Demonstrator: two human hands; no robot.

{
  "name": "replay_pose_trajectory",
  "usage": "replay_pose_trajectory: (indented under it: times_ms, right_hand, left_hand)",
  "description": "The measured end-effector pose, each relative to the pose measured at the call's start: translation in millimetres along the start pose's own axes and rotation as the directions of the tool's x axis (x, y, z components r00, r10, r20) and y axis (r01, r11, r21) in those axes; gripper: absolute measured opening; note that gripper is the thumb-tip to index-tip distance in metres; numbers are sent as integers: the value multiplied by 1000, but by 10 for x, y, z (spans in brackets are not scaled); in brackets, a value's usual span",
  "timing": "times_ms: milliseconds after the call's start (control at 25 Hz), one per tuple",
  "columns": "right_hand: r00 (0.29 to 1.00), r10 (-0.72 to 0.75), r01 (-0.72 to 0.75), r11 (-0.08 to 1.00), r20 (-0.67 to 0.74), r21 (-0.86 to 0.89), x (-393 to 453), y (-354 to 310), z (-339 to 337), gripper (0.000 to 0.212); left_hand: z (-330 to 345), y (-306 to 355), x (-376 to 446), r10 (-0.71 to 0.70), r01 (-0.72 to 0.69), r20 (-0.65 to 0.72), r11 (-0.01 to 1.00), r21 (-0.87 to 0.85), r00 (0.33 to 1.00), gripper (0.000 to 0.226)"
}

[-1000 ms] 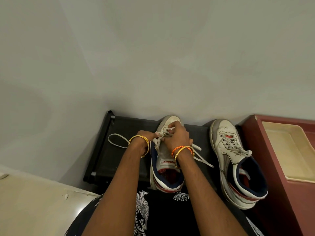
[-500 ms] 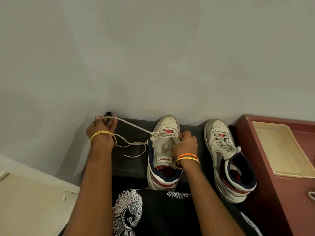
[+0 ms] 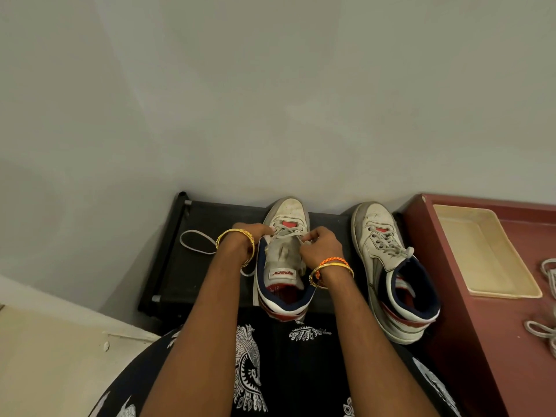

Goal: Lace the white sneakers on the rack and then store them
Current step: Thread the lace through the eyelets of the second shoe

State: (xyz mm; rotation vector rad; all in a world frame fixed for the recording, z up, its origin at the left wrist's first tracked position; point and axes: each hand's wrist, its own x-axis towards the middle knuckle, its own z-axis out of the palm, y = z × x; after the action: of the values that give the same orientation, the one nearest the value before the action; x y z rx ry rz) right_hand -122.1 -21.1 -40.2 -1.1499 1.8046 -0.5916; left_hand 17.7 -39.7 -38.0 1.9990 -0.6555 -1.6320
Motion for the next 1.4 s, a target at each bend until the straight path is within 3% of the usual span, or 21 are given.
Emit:
replay_pose_trajectory:
  times_ms: [240, 400, 480, 560, 640, 680, 720, 760, 840, 880, 960, 1040, 1200, 1320, 1400]
  right_hand:
    - [1000, -5, 5, 1000, 31, 6, 33, 23, -25, 11]
    - [1000, 1, -2, 1000, 31, 22, 62, 51, -37, 9]
    - [999, 4, -4, 1000, 40, 22, 75, 65, -47, 9]
    - [999, 9, -9, 1000, 45, 9, 85, 76, -55, 9]
    - [999, 16, -16, 1000, 51, 12, 99, 87, -59, 10]
    - [998, 17, -18, 1000, 55, 13, 108, 91, -60, 10]
    - [998, 17, -18, 1000, 58, 11, 116, 96, -62, 10]
    - [998, 17, -17, 1000, 62, 10, 130, 104, -62, 10]
    - [998, 17, -17, 1000, 69, 5, 153, 115, -67, 10]
    - [997, 16, -17, 1000, 72, 3, 162, 118, -68, 10]
    - [997, 14, -14, 1000, 81, 0, 185, 127, -65, 10]
    - [996, 14, -13, 1000, 86, -5, 199, 133, -67, 10]
    - [996, 25, -24, 1000, 89, -8, 254, 159, -74, 10]
    - [996, 31, -29, 999, 84, -24, 295, 175, -55, 8]
    - [996, 35, -33, 999, 80, -31, 309, 180, -52, 7]
  left_hand:
    - [-149, -48, 69, -12, 8, -56, 998, -60, 998, 20]
    - [-412, -87, 71, 129, -176, -164, 933, -315, 978, 17]
    - [-586, -121, 94, 133, -233, -214, 799, -554, 968, 20]
    - [-749, -138, 85, 113, -271, -255, 597, -755, 960, 22]
    - [-843, -144, 67, 137, -268, -232, 398, -877, 963, 25]
    - [-841, -144, 51, 159, -251, -206, 363, -897, 965, 26]
    - [-800, -137, 39, 165, -248, -195, 425, -871, 967, 25]
    - [-726, -129, 37, 162, -260, -203, 577, -774, 966, 24]
    - [-505, -100, 38, 163, -234, -204, 887, -399, 965, 27]
    - [-392, -90, 49, 153, -184, -170, 964, -190, 974, 30]
    - [-199, -83, 55, 77, -71, -43, 990, 118, 996, 35]
    - [-102, -86, 68, 37, -37, 6, 960, 278, 999, 32]
    - [-137, -80, 48, 147, -140, -23, 972, 191, 989, 20]
    - [-294, -91, 128, 157, -115, -142, 958, 263, 977, 19]
    - [-436, -112, 196, 122, -99, -188, 987, 128, 975, 24]
